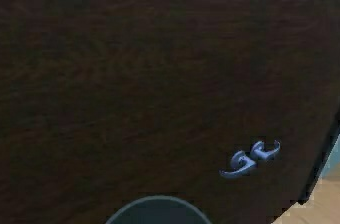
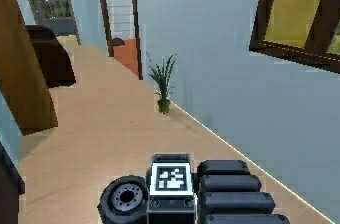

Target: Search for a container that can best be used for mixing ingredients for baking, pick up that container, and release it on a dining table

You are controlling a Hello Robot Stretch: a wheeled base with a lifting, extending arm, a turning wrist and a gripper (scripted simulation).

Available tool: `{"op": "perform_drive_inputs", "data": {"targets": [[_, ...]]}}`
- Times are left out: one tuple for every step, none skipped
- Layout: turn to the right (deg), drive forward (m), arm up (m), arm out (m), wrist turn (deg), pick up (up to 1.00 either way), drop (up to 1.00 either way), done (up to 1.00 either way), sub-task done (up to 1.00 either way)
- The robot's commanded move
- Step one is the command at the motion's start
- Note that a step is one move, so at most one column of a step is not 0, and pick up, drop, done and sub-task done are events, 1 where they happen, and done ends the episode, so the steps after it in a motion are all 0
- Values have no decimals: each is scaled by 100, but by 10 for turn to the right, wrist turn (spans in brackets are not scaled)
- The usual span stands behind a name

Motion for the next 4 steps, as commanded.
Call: {"op": "perform_drive_inputs", "data": {"targets": [[450,0,0,0,0,0,0,0,0],[240,0,0,0,0,0,0,0,0],[-450,0,0,0,0,0,0,0,0],[-450,0,0,0,0,0,0,0,0]]}}
